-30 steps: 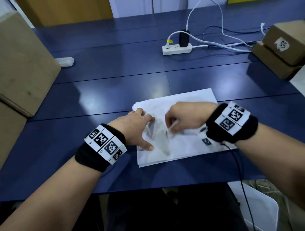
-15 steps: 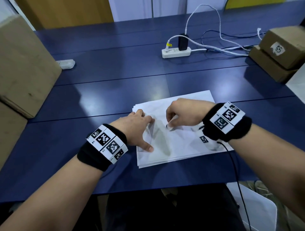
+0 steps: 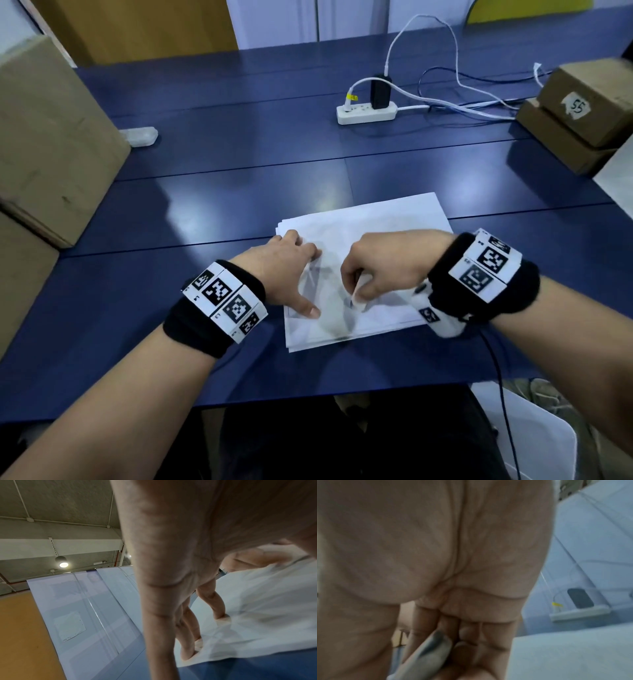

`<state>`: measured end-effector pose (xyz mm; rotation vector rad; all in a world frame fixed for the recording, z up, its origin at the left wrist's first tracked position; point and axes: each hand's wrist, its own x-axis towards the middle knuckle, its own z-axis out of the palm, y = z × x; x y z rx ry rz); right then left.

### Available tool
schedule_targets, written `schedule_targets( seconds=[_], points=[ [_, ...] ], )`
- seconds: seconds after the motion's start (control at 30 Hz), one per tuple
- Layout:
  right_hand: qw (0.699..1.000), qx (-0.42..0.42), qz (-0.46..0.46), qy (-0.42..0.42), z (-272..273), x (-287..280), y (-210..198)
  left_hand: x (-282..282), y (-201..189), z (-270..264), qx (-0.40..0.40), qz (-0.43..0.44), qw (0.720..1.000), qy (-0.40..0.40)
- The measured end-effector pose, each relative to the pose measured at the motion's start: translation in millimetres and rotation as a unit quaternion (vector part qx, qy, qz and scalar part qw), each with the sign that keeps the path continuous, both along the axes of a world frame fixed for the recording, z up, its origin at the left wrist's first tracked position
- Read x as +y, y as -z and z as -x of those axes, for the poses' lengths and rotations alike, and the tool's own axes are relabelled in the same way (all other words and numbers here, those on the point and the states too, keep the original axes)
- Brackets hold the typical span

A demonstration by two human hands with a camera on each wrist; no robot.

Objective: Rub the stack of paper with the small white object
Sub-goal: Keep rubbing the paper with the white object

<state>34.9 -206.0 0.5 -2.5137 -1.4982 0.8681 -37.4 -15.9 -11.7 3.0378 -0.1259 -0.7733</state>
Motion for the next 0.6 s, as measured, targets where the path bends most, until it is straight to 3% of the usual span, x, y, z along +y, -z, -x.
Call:
schedule_targets(
  seconds=[0.13,0.27,0.33,0.47,0.6],
  points=[
    [0.993,-0.066,-0.031,0.096,-21,-4,-1,-1,0,-1,-0.004,0.0,1.0,-0.001],
    [1.0,0.0,0.001,0.003,1,-3,-1,0,1,-1,-0.002,0.001,1.0,-0.002],
    [1.0,0.0,0.006,-0.005,1,-3,0,0,0,-1,-0.002,0.001,1.0,-0.002],
    [0.993,-0.057,-0.028,0.104,-27,-7,1,0,1,0,-0.003,0.002,1.0,-0.005],
    [1.0,0.02,0.015,-0.006,-1,-4,0,0,2,-1,-0.001,0.0,1.0,-0.004]
  ],
)
